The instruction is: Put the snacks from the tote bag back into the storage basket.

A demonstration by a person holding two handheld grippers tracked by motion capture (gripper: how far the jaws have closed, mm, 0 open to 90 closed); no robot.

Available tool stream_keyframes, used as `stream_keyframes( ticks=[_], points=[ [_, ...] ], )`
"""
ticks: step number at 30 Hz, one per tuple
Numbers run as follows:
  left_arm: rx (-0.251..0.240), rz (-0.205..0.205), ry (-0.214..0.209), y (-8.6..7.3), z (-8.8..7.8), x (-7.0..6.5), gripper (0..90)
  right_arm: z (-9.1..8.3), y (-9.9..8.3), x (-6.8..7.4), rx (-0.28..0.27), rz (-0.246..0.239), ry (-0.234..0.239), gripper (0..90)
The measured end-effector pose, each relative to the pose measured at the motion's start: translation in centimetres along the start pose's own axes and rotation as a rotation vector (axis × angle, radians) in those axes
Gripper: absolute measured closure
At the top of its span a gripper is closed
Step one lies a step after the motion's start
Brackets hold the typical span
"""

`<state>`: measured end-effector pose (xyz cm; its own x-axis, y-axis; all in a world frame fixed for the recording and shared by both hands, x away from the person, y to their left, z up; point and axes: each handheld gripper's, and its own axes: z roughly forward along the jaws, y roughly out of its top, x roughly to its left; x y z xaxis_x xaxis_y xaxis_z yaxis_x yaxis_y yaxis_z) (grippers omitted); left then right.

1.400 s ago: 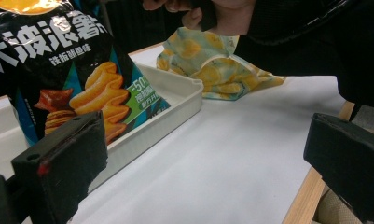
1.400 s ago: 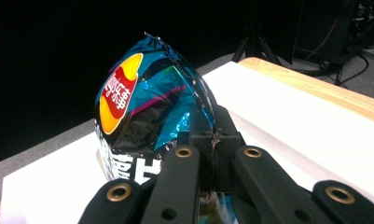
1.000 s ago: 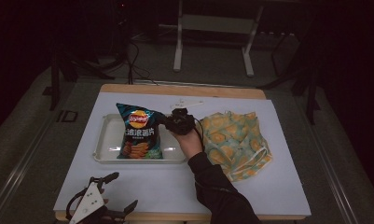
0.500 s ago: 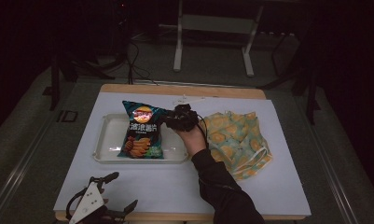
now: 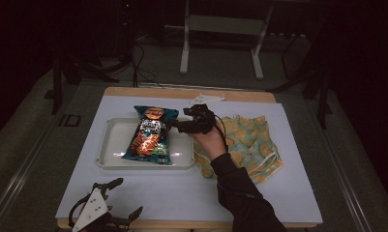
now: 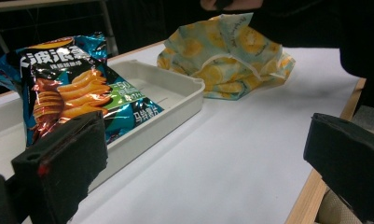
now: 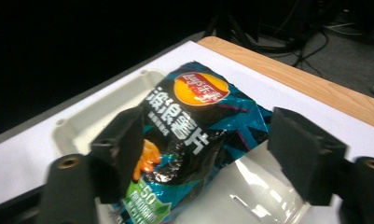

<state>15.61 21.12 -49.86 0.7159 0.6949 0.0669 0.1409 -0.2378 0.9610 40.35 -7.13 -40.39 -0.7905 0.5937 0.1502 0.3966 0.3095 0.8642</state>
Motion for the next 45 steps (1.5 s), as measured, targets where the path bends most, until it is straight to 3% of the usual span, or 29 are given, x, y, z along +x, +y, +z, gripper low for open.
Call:
stream_keyframes(
  ticks=[3, 10, 15, 23, 33, 45],
  points=[
    [0.001, 0.002, 0.000, 0.0, 0.0, 0.0, 0.1, -0.9, 0.2, -0.1, -0.005, -0.006, 0.016, 15.8],
    [0.001, 0.001, -0.001, 0.0, 0.1, 0.0, 0.1, -3.3, 0.1, -0.8, 0.016, -0.034, 0.028, 14.0],
    [0.009, 0.005, -0.003, 0.0, 0.2, 0.0, 0.1, -4.8, -0.5, -2.3, 0.036, -0.020, -0.012, 14.0],
    [0.009, 0.003, -0.002, 0.0, 0.2, 0.0, 0.1, -8.1, -1.1, -4.6, 0.007, 0.003, -0.092, 14.3],
    [0.008, 0.002, -0.002, 0.0, 0.3, 0.0, 0.1, -12.1, -2.5, -6.7, -0.019, -0.002, -0.195, 14.3],
    [0.011, 0.004, -0.007, 0.0, 0.4, -0.1, 0.1, -17.1, -5.8, -8.9, -0.049, 0.027, -0.292, 14.3]
  ],
)
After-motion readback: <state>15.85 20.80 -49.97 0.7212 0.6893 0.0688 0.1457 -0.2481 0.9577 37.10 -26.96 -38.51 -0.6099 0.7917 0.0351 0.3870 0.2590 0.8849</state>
